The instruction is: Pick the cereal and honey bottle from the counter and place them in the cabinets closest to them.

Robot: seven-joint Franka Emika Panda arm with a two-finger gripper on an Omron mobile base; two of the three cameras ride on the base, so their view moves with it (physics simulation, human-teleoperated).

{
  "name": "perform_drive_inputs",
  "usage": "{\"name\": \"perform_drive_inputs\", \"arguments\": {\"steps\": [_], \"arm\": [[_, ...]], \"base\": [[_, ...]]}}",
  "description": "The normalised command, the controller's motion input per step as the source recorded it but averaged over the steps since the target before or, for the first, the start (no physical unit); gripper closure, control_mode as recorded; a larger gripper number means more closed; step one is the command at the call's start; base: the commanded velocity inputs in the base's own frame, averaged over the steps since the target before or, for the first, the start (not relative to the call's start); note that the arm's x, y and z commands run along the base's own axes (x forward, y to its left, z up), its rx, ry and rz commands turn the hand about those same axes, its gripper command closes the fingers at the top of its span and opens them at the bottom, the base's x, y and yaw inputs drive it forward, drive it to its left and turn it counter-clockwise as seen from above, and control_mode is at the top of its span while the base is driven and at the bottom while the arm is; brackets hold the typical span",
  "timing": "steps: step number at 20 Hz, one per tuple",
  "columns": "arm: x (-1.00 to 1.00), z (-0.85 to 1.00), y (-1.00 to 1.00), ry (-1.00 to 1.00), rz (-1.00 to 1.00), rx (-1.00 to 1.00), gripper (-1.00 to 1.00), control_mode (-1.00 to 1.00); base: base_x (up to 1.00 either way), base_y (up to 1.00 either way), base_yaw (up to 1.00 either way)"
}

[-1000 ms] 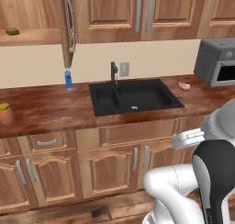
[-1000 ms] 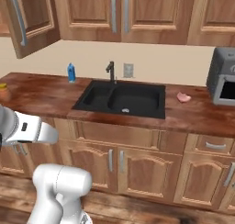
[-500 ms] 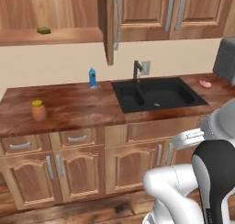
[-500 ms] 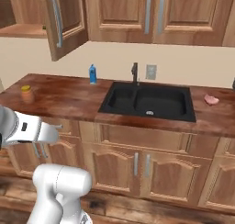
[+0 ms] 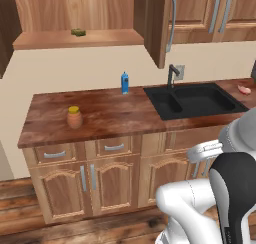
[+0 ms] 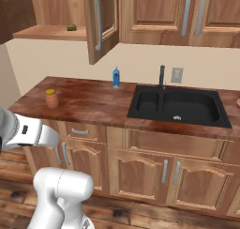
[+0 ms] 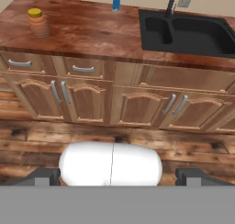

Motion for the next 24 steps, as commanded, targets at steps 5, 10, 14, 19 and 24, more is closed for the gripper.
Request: {"name": "perform_drive_inputs", "arguments": {"steps": [5,10,14,19,24], "arm": [[0.00,0.00,0.00,0.00,0.00,0.00,-1.00,1.00],[0.00,0.00,0.00,0.00,0.00,0.00,-1.00,1.00],[0.00,0.00,0.00,0.00,0.00,0.00,-1.00,1.00],[0.00,0.00,0.00,0.00,0.00,0.00,-1.00,1.00],[0.00,0.00,0.00,0.00,0.00,0.00,-1.00,1.00]], "base": [[-0.05,0.67,0.00],[-0.06,0.68,0.00],[-0.04,0.64,0.00],[-0.02,0.43,0.00],[0.00,0.02,0.00]]}}
